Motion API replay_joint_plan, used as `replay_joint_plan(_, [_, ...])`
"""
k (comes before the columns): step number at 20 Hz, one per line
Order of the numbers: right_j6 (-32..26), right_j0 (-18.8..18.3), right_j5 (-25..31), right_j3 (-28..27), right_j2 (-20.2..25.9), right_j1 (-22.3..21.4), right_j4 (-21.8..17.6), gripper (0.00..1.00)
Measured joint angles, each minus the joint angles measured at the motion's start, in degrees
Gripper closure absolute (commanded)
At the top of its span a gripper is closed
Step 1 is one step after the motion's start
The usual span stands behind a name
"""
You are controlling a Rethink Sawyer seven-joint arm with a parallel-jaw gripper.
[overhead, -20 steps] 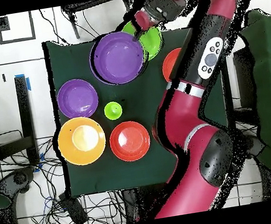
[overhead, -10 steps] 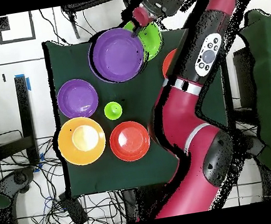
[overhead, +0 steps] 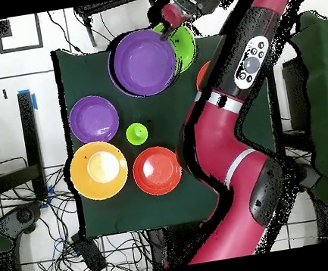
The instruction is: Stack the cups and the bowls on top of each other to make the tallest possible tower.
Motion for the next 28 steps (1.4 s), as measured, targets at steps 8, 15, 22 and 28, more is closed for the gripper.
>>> replay_joint_plan(8, [-3.37,-0.93,0.0,-0.01,1.65,0.12,-1.26,1.0])
replay_joint_plan(15, [-4.8,-1.8,0.0,-0.02,1.72,0.39,-1.69,1.0])
replay_joint_plan(22, [-5.15,-2.15,0.0,-0.04,2.16,0.99,-2.04,1.0])
replay_joint_plan(28, [-5.15,-2.14,0.0,-0.06,3.73,1.87,-2.45,1.0])
